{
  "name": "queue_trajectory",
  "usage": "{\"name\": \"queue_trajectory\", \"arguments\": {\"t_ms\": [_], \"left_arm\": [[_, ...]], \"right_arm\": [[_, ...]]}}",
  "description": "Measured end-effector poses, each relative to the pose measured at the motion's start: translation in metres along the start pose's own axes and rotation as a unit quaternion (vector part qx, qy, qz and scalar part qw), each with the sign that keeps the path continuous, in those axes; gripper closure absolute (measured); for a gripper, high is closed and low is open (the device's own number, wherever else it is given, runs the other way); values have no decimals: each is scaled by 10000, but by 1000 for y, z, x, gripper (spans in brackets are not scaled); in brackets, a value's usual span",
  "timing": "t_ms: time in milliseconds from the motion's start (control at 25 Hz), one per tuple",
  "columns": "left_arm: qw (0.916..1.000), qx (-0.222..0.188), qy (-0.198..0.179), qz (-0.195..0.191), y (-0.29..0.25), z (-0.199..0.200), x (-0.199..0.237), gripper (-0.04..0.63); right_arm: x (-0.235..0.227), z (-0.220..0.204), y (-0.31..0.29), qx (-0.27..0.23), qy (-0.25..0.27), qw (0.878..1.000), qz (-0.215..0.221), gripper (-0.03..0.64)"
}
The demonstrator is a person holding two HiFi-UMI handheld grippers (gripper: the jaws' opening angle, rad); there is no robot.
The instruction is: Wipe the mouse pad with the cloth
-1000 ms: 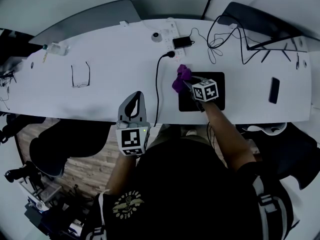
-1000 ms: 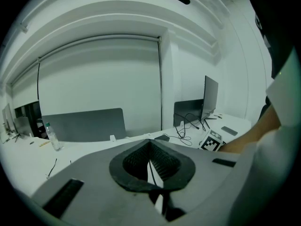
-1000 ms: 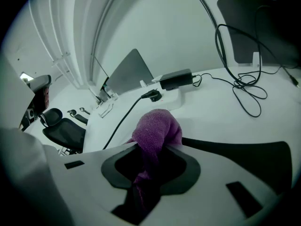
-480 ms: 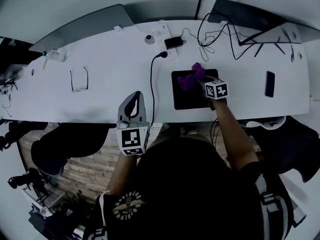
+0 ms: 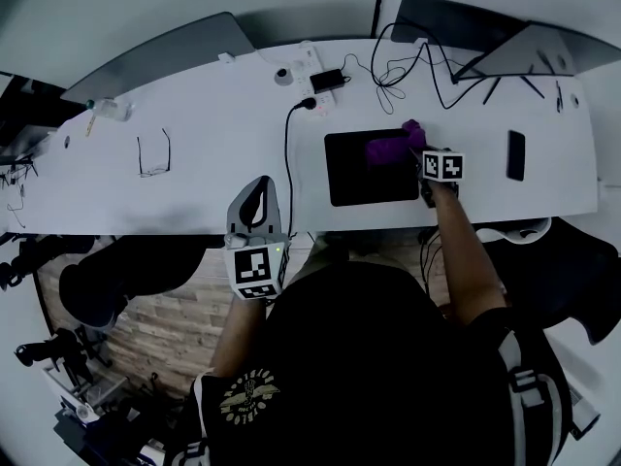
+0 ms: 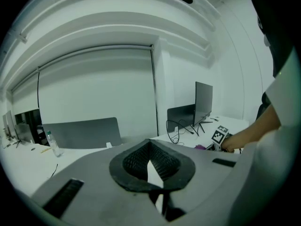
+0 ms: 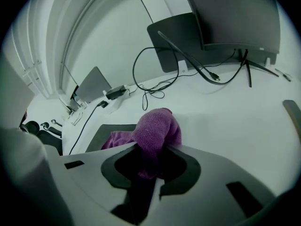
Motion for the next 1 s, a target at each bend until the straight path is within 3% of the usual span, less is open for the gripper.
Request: {"name": "queue_trajectory", "arguments": {"t_ms": [120,480,760,880,1000], "left_arm": [[10000,-5,-47,35,5,3,-6,594],[9994,-248,-182,159,21,20,-14,594],[9991,-215,-84,342,44,13,-20,594],[9989,-208,-24,425,53,8,-22,594],[9986,-143,-12,500,66,0,-25,594]], "right_arm": [[3,2,8,-31,75,10000,45,525],[110,-13,68,-315,747,9846,1551,525],[188,-53,69,269,696,9601,2696,525],[206,-76,41,650,779,9534,2840,525],[203,-102,5,1040,1129,9570,2463,525]]}}
Point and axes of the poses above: the fingertips, and each gripper's own axes: y backward along the fingers, x to its left, z out of its top, the point moved 4 cm from there along y, backward along the fingers, and after that the axes turned 15 degrees about -y, right-handed, at the moved point
